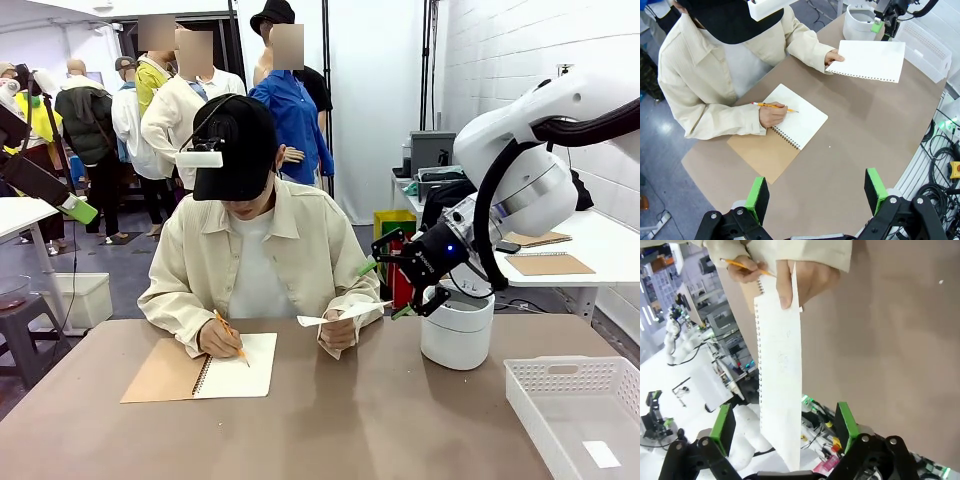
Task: Sort the paper based on its condition.
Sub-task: If a person hands you a paper, place it in the Organizing basket , and if it's crumpled, put it in the Trash can.
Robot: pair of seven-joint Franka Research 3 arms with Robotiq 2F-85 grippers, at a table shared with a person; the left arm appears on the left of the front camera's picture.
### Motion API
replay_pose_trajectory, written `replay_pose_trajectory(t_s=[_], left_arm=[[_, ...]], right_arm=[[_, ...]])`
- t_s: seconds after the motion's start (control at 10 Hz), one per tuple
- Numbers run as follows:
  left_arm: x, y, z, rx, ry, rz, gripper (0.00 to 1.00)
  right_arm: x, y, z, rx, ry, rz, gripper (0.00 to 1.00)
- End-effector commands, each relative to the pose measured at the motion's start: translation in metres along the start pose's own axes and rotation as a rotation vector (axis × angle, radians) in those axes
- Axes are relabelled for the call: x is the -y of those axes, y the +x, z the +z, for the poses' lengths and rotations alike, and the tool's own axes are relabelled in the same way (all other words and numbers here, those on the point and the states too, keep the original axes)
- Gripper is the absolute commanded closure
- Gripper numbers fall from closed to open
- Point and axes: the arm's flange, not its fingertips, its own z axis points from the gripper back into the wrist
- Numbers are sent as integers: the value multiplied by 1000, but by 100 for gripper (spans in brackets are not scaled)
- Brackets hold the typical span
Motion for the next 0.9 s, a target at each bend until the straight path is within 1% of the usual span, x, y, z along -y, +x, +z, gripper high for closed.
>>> replay_pose_trajectory(t_s=[0.0,0.4,0.6,0.7,0.8], left_arm=[[0,0,1,5,1,0,0],[0,0,1,5,1,0,0],[0,0,1,5,1,0,0],[0,0,1,5,1,0,0],[0,0,1,5,1,0,0]], right_arm=[[-1,7,-11,-62,71,-58,0],[10,13,-37,-137,97,-96,0],[12,13,-40,-188,128,-59,0],[14,14,-43,-210,136,-35,19],[14,16,-45,-201,124,-46,38]])
